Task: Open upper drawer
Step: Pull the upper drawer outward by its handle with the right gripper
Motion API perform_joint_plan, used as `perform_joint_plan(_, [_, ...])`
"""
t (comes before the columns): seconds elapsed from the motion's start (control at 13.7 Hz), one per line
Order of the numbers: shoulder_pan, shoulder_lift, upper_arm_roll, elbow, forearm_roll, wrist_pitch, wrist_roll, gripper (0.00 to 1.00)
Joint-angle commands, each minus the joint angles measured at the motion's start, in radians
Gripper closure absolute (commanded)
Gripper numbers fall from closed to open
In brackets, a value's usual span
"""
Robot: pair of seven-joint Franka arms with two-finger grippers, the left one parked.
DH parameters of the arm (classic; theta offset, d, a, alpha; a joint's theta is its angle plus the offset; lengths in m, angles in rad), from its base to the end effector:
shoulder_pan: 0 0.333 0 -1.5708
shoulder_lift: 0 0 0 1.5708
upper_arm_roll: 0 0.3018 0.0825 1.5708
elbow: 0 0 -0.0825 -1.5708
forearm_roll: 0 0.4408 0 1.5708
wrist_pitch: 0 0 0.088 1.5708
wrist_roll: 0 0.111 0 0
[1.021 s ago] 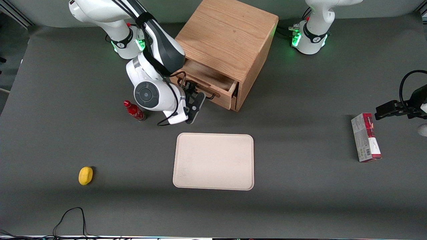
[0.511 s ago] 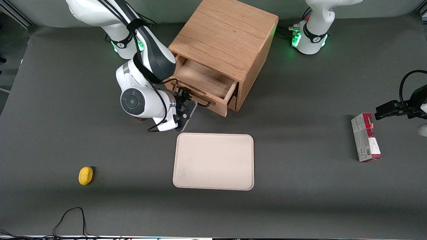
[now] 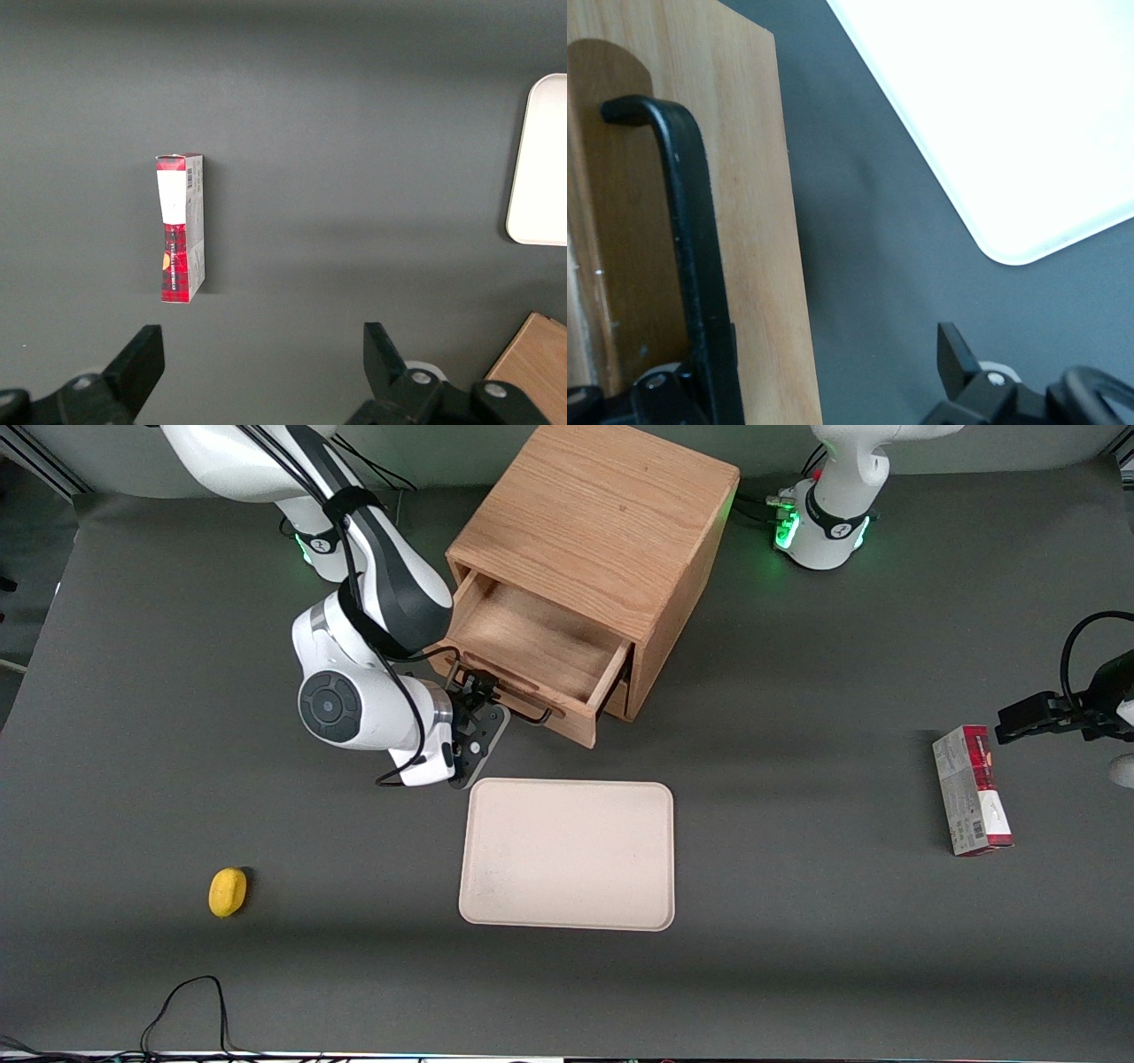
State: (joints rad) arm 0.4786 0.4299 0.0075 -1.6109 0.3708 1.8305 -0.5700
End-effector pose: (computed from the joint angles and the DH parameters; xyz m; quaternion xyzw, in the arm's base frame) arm 0.6018 0.3522 0.3252 -0.8773 -0.4354 0.0958 0.1779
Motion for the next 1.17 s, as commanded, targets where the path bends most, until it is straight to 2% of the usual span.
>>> perform_joint_plan(0.0, [-0.023, 0.036, 0.002, 0.048, -0.012, 0.007, -0.019, 0.0])
perform_joint_plan(1.09, [-0.107, 0.121, 0.003, 0.177, -0.009, 0.007, -0.019, 0.0])
